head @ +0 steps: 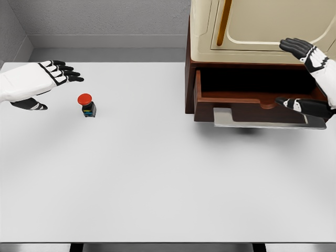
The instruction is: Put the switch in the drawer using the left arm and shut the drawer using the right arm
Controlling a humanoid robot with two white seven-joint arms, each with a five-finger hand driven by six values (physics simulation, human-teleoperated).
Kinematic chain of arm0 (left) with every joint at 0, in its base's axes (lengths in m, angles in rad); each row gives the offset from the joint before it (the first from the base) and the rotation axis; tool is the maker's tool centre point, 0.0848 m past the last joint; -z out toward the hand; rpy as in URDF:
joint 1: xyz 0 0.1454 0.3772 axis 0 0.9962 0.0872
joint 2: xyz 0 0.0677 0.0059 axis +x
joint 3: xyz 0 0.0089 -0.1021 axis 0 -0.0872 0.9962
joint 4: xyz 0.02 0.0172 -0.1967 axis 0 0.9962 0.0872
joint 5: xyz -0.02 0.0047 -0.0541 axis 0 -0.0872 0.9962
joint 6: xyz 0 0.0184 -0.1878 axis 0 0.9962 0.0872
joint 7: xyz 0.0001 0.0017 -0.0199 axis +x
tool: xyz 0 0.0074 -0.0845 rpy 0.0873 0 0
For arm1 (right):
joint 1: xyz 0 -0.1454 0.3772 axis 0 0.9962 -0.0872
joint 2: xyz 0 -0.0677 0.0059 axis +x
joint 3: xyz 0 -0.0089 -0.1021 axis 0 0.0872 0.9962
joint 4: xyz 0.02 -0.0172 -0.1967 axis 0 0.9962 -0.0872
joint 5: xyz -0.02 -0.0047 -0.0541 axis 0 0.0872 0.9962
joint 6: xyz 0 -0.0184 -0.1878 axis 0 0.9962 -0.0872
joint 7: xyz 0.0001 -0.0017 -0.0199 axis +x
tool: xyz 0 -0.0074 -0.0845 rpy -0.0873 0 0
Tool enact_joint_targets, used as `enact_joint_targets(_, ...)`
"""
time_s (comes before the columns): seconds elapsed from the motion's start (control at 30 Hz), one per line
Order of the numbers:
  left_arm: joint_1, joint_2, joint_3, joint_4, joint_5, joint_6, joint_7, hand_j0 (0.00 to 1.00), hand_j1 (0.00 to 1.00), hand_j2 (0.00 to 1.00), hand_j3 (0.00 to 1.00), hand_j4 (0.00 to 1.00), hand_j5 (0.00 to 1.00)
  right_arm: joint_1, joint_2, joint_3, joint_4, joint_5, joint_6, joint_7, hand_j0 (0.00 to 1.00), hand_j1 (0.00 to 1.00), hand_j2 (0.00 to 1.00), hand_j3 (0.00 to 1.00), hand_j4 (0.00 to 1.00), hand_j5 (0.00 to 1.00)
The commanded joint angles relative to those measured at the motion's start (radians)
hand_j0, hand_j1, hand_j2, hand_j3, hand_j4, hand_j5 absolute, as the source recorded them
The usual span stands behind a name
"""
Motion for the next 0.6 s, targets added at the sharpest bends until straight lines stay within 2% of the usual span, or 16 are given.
enact_joint_targets(0.0, 0.000, 0.001, 0.001, -0.001, 0.006, 0.001, 0.001, 1.00, 1.00, 1.00, 1.00, 1.00, 1.00, 0.000, 0.012, 0.003, 0.001, -0.006, 0.000, -0.003, 1.00, 1.00, 1.00, 1.00, 1.00, 1.00)
enact_joint_targets(0.23, -0.014, -0.003, -0.039, -0.001, -0.008, 0.001, 0.001, 1.00, 1.00, 1.00, 1.00, 1.00, 1.00, 0.002, 0.027, -0.001, 0.001, -0.006, 0.000, -0.007, 1.00, 1.00, 1.00, 1.00, 1.00, 1.00)
enact_joint_targets(0.5, -0.132, -0.014, -0.223, 0.005, -0.039, 0.001, -0.001, 1.00, 1.00, 1.00, 1.00, 1.00, 1.00, 0.005, 0.027, -0.012, 0.001, -0.006, 0.000, -0.009, 1.00, 1.00, 1.00, 1.00, 1.00, 1.00)
enact_joint_targets(0.57, -0.152, -0.014, -0.246, 0.005, -0.039, 0.001, -0.001, 1.00, 1.00, 1.00, 1.00, 1.00, 1.00, 0.005, 0.029, -0.012, 0.001, -0.006, 0.000, -0.010, 1.00, 1.00, 1.00, 1.00, 1.00, 1.00)
